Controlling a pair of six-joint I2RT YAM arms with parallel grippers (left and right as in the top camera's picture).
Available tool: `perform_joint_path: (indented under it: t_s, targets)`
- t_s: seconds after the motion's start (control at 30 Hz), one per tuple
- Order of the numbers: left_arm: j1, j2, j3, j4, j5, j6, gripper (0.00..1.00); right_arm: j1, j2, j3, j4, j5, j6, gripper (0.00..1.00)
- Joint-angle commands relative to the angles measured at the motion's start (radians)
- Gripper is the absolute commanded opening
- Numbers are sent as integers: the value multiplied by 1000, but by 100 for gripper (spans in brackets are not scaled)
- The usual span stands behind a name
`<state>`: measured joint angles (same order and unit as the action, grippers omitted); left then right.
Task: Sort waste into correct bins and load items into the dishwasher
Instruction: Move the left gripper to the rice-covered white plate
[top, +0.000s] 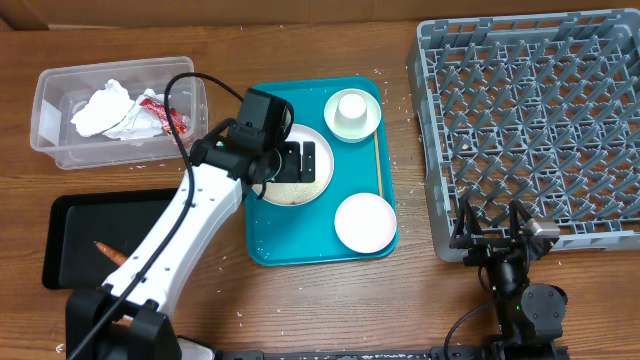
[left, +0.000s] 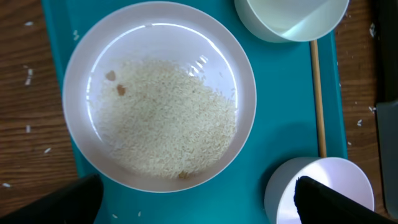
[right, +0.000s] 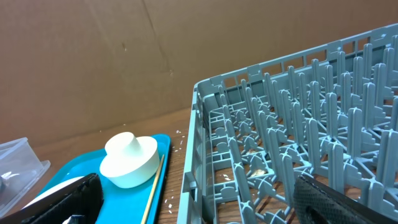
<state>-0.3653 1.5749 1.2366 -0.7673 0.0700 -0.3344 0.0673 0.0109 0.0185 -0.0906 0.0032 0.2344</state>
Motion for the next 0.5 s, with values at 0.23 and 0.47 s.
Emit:
perform_joint_path:
  t_s: [0.23,0.47]
  targets:
    - [-62,120,-4,45,73,345,100,5,-8,-11,6,-5,-6,100]
    - [-101,181,-3,154,-31,297,100,5,-8,-11,6,-5,-6,100]
